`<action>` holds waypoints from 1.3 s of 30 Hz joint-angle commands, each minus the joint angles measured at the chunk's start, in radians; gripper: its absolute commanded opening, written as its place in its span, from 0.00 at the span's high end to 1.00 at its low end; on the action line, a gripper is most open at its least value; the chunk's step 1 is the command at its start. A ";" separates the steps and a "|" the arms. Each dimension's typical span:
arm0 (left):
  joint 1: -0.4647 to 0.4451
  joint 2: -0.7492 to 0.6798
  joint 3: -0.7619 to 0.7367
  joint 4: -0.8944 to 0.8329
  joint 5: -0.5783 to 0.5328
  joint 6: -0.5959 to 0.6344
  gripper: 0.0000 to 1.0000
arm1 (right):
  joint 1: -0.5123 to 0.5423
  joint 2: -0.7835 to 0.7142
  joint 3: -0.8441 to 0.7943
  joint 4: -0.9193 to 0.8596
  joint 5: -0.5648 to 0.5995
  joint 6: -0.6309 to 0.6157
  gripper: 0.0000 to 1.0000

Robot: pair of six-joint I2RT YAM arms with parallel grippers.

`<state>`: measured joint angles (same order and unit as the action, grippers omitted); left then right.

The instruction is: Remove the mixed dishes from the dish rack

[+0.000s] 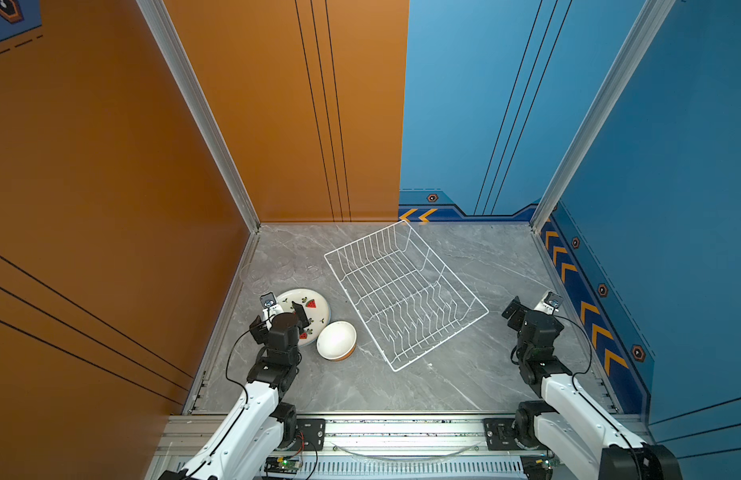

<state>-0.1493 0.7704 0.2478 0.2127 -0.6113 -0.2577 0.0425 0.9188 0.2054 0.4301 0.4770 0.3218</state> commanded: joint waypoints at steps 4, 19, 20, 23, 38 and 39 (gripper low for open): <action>0.108 0.158 -0.007 0.240 0.138 0.018 0.02 | -0.017 0.138 -0.011 0.214 0.063 -0.031 0.00; 0.159 0.543 0.086 0.477 0.256 0.053 0.02 | -0.082 0.403 0.120 0.282 0.006 -0.011 0.00; 0.168 0.551 0.096 0.472 0.273 0.054 0.02 | -0.082 0.427 0.115 0.322 0.006 -0.013 0.00; 0.195 0.564 0.107 0.465 0.316 0.051 0.02 | -0.084 0.451 0.124 0.323 -0.012 -0.019 0.00; 0.241 0.662 0.152 0.527 0.388 0.087 0.02 | -0.084 0.482 0.173 0.284 -0.027 -0.034 0.00; 0.241 0.662 0.153 0.527 0.396 0.089 0.02 | -0.083 0.483 0.176 0.282 -0.032 -0.039 0.00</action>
<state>0.0868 1.4311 0.3763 0.7155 -0.2550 -0.1944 -0.0341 1.3888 0.3500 0.7395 0.4667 0.3096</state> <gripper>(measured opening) 0.981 0.998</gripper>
